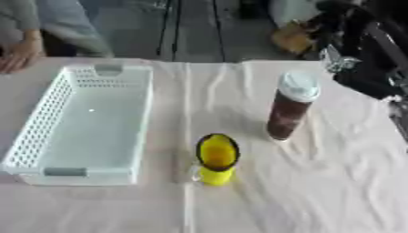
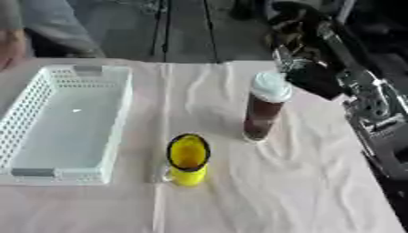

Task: Pick up objects on the table and place them in the box.

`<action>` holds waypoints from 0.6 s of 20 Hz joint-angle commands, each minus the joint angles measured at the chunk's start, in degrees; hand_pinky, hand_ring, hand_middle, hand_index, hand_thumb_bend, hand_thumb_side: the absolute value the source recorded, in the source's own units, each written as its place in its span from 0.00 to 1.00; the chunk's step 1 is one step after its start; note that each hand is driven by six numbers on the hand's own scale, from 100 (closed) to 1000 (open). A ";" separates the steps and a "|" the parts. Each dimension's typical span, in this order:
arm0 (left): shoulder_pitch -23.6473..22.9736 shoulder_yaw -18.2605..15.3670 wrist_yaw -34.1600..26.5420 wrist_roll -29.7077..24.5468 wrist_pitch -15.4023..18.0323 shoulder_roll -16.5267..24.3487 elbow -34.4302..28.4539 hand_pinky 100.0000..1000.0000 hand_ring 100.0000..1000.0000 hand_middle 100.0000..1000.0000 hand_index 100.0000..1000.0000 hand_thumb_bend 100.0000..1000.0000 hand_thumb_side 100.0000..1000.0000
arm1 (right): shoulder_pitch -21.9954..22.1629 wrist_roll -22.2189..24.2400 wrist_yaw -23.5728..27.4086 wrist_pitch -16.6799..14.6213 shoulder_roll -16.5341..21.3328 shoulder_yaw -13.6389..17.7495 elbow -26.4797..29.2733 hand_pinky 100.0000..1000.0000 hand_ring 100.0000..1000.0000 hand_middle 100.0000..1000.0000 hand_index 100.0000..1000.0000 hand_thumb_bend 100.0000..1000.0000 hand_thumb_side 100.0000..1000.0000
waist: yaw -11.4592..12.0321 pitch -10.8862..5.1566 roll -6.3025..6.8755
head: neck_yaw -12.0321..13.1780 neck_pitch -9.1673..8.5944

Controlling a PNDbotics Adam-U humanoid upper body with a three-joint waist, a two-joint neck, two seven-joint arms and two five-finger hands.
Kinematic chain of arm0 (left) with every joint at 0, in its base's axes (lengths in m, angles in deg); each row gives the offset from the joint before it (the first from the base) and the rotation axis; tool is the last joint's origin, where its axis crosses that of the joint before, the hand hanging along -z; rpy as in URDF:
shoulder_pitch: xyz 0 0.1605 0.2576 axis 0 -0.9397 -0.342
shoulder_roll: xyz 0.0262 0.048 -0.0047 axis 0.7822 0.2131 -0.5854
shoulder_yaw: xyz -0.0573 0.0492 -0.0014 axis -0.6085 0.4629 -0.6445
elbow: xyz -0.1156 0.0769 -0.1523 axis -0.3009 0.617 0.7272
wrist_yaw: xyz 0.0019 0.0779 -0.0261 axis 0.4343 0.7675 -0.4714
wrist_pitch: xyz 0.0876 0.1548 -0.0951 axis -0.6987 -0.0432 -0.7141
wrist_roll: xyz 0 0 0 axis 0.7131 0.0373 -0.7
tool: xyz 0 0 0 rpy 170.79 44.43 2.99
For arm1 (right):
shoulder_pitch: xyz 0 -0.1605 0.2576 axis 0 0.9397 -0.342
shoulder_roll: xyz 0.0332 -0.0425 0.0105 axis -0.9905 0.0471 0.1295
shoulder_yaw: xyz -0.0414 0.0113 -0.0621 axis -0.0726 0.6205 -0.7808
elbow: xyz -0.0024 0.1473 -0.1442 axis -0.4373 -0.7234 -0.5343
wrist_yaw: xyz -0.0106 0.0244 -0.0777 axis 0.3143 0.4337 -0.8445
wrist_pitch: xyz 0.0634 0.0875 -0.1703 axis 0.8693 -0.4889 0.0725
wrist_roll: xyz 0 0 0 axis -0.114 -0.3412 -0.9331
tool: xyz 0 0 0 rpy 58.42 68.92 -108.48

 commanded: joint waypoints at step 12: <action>0.41 -0.13 0.41 -0.17 -0.24 0.95 -1.15 0.50 0.78 0.75 0.78 0.39 0.91 | -0.69 0.78 -0.30 0.14 1.32 0.40 0.30 0.46 0.67 0.72 0.92 0.00 0.42 | -0.24 -0.79 0.21 | -0.56 -0.37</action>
